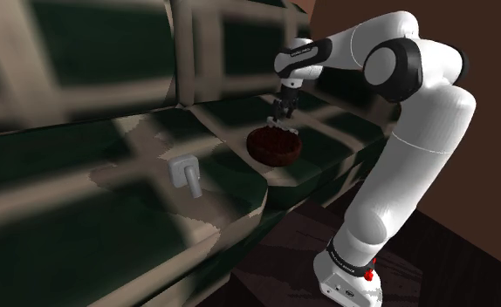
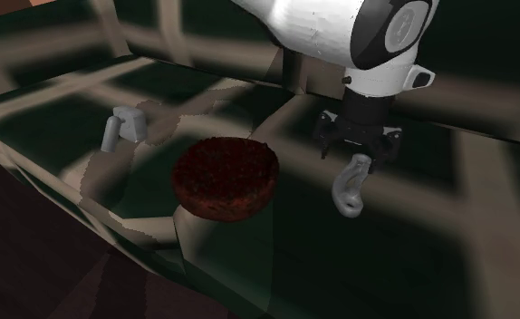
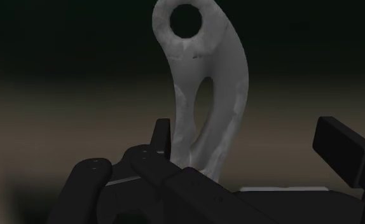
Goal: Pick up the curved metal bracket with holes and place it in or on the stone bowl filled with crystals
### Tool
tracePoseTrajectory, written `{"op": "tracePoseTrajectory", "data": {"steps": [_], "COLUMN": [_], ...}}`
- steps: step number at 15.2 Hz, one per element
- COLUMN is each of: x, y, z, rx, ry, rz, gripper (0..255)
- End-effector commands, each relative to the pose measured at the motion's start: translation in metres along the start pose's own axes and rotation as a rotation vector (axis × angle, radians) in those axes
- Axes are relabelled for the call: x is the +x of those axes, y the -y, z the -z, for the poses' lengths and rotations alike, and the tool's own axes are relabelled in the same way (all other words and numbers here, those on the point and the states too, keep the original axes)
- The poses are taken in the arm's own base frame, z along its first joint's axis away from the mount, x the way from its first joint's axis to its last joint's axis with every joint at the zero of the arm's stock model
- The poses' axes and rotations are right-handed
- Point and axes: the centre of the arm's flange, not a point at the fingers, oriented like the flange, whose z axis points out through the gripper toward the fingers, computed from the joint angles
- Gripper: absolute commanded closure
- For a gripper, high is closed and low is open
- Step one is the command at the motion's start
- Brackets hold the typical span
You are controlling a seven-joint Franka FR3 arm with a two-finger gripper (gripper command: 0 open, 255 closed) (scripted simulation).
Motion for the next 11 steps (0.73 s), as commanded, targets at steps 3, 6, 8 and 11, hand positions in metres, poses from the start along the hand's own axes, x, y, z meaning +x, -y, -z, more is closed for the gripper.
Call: {"op": "tracePoseTrajectory", "data": {"steps": [3,6,8,11], "x": [0.016,0.016,0.016,0.016], "y": [-0.018,-0.018,-0.018,-0.018], "z": [-0.019,-0.035,-0.045,-0.048], "rx": [0.006,0.006,0.006,0.006], "ry": [-0.009,-0.009,-0.009,-0.009], "rz": [-0.012,-0.012,-0.012,-0.012], "gripper": [0,0,0,0]}}
